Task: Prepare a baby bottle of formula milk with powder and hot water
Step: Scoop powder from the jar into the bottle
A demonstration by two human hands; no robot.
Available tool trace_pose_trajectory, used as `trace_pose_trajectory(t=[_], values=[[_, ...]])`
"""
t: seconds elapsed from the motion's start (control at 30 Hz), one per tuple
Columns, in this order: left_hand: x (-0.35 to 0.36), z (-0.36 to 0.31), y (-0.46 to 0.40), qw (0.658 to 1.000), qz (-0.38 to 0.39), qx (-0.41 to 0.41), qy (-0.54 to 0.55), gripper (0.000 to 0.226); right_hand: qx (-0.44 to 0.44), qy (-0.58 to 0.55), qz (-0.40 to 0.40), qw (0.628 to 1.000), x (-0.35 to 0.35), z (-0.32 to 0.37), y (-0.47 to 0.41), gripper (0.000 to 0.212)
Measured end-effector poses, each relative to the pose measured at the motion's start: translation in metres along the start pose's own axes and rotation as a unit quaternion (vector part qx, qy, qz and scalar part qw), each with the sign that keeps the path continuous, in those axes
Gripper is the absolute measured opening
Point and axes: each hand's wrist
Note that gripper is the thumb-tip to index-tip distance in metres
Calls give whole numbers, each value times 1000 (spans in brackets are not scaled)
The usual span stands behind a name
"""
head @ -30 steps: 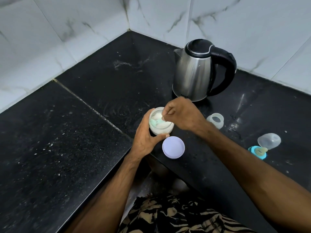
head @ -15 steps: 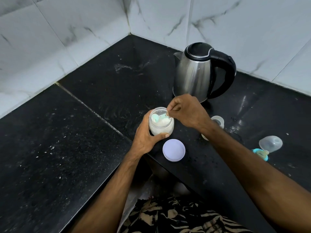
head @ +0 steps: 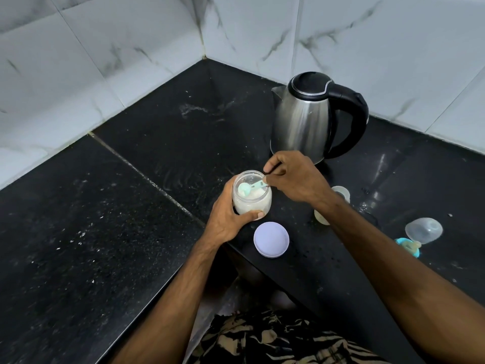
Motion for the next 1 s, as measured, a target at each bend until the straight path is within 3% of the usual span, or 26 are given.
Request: trace_pose_trajectory(t=[1.0], values=[[0, 0, 0, 1000, 12, 1, -3, 94, 32, -51, -49, 997, -9, -10, -3, 10]])
Point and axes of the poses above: each hand's wrist, its own y-axis away from the middle knuckle, its own x-axis out of the palm, z = x × y, and after that the axes turned 15 degrees about -z, right-handed
